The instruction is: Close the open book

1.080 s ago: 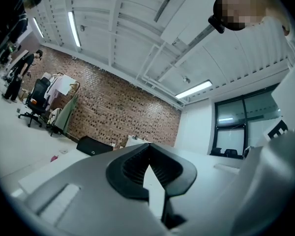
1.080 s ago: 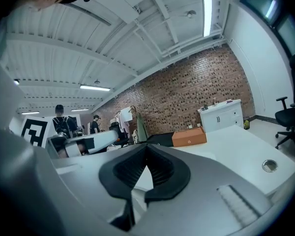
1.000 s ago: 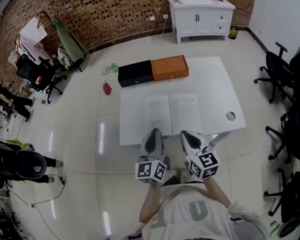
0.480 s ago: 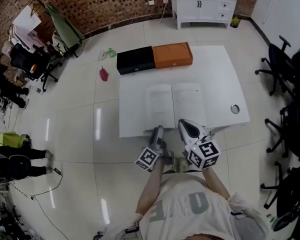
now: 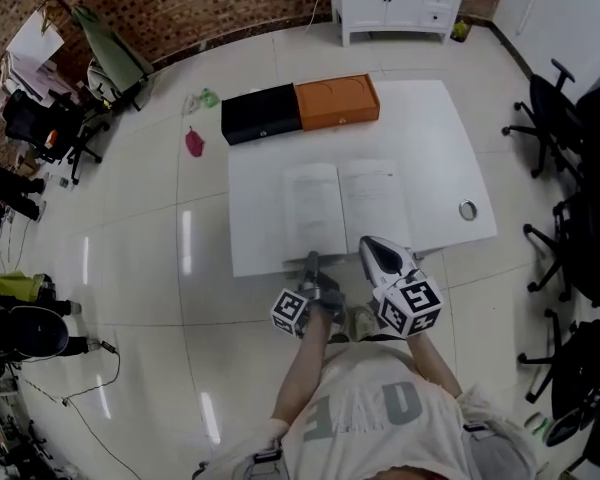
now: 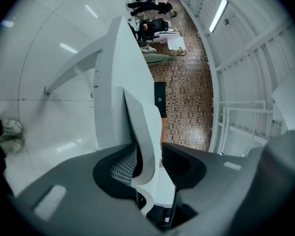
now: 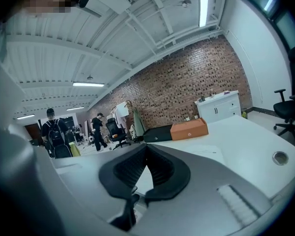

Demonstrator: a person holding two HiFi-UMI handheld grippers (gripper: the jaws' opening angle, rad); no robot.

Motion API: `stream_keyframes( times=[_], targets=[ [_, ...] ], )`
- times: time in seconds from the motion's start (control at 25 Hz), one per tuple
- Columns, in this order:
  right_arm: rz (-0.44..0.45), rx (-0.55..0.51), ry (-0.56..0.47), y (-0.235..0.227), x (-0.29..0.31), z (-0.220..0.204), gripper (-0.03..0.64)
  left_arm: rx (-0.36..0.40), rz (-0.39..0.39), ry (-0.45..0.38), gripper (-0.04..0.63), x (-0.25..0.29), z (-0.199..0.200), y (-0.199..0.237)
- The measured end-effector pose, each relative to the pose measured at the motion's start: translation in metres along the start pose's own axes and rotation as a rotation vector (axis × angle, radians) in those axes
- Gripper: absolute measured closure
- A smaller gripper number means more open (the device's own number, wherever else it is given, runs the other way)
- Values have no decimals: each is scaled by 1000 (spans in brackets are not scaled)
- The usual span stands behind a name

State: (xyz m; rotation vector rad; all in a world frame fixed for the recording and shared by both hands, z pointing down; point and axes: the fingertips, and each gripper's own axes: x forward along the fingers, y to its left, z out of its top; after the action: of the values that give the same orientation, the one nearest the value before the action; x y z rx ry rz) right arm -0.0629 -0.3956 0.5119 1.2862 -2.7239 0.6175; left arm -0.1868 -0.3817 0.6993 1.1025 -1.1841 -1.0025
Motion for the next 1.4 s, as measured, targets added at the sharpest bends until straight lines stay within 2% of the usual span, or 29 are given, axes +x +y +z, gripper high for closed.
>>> stream_keyframes(
  times=[0.12, 0.24, 0.44, 0.56, 0.68, 0.96, 1.2, 1.28, 1.4],
  targets=[
    [-22, -4, 3, -7, -3, -2, 612, -63, 38, -29, 431, 1, 4, 10],
    [-41, -1, 4, -13, -5, -3, 612, -85, 59, -56, 423, 3, 8, 11],
    [-50, -4, 12, -12, -3, -6, 612, -55, 38, -67, 425, 10, 18, 7],
    [-57, -5, 21, -14, -5, -9, 612, -29, 47, -70, 451, 9, 18, 8],
    [-60, -5, 22, -15, -8, -10, 612, 69, 65, -82, 462, 8, 18, 7],
    [-68, -2, 16, -16, -16, -13, 612, 270, 36, -92, 499, 4, 1, -30],
    [-57, -11, -2, -7, -28, -17, 612, 655, 36, -40, 502, 5, -24, -66],
    [-73, -20, -7, -9, -35, -19, 612, 708, 27, -26, 502, 7, -31, -72],
    [-116, -15, -24, -22, -49, -17, 612, 709, 20, -3, 502, 11, -46, -79]
  ],
)
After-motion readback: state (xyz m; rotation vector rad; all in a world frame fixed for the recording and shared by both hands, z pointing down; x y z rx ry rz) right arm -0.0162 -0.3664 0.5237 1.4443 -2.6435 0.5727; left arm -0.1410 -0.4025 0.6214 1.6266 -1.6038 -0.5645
